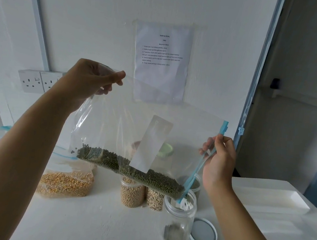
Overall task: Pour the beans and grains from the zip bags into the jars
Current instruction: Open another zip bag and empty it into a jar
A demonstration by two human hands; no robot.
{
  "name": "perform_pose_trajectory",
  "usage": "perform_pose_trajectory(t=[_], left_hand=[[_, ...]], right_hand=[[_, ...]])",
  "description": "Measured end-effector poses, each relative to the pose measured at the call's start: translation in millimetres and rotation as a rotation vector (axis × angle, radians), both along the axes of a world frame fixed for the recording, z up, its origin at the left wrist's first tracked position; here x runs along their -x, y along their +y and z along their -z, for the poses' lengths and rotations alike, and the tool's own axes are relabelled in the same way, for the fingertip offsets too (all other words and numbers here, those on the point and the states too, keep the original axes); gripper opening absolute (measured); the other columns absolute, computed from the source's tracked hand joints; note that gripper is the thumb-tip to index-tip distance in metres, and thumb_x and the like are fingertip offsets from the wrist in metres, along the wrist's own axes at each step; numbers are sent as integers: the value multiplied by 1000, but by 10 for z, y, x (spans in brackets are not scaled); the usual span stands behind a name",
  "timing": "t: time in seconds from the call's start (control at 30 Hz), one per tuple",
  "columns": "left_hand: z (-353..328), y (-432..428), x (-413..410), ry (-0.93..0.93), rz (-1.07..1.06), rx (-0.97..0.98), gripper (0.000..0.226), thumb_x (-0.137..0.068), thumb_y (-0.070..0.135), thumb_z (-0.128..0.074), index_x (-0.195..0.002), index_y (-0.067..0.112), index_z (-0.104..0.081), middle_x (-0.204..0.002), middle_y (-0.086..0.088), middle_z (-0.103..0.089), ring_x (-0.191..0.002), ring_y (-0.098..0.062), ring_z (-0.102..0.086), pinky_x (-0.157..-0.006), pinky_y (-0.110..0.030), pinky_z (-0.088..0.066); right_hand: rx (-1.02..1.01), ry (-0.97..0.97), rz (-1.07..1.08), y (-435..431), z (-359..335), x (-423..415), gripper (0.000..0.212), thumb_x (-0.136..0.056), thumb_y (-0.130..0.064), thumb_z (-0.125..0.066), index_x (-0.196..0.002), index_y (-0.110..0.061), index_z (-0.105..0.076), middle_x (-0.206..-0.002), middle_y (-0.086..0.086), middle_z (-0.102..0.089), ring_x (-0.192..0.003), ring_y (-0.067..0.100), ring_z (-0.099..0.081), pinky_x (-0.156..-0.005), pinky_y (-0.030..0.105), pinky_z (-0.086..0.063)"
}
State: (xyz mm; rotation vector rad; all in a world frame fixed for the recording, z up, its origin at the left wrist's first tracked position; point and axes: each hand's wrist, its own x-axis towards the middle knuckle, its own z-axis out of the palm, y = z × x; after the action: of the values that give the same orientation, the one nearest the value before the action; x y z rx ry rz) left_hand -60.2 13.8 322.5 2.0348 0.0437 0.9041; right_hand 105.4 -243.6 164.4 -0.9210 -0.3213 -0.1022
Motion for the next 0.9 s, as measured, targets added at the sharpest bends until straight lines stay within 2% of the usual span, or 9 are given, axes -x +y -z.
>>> perform_pose_trajectory(t=[0.13, 0.27, 0.4, 0.53, 0.63, 0.73, 0.9], left_hand=[[-17, -13, -3, 10, 5, -6, 59, -56, 76, -81, -75, 20, -80, -61, -3, -61, -74, -27, -55, -86, -44, -43], [-45, -7, -30, 5, 5, 7, 62, -54, 77, -83, -75, 19, -80, -66, -9, -62, -74, -28, -52, -76, -47, -37], [-93, -19, -20, 2, -13, -9, 61, -58, 76, -83, -78, 18, -81, -74, -18, -64, -73, -27, -53, -74, -46, -36], [-136, -65, -22, 3, -21, -23, 42, -71, 55, -80, -77, 14, -80, -63, -5, -63, -62, -17, -52, -74, -40, -42], [-142, -106, -21, 10, -28, -32, 37, -74, 49, -77, -78, 12, -79, -61, -3, -62, -65, -19, -51, -79, -40, -44], [-155, -128, -14, 13, -25, -23, 40, -71, 53, -77, -75, 13, -79, -59, -1, -61, -69, -23, -51, -82, -40, -45], [-162, -132, -27, 15, -10, -36, 53, -64, 63, -81, -78, 13, -78, -59, 1, -61, -62, -15, -51, -81, -40, -44]], right_hand=[[-1, 7, 9, 0, -17, 14, 30, -108, -19, -46, -79, -18, -53, -64, -4, -54, -61, 14, -47, -72, 37, -40], [1, 11, 8, -7, -21, 25, 31, -108, -20, -47, -78, -21, -55, -65, -4, -54, -62, 14, -47, -72, 37, -40], [23, 0, 11, -17, -22, 27, 30, -109, -20, -46, -80, -20, -55, -65, -5, -55, -62, 14, -48, -76, 41, -40], [36, -10, 15, -28, -8, 32, 29, -109, -21, -45, -81, -19, -55, -65, -4, -55, -62, 14, -49, -78, 43, -39], [28, -10, 18, -26, -6, 27, 29, -109, -20, -46, -81, -19, -55, -65, -4, -55, -62, 15, -48, -78, 44, -39], [31, -11, 23, -37, 1, 21, 29, -109, -20, -45, -82, -19, -55, -64, -4, -55, -63, 15, -47, -80, 45, -38], [18, -9, 19, -45, 12, 1, 32, -108, -20, -46, -78, -21, -55, -64, -4, -55, -62, 16, -47, -80, 46, -36]])
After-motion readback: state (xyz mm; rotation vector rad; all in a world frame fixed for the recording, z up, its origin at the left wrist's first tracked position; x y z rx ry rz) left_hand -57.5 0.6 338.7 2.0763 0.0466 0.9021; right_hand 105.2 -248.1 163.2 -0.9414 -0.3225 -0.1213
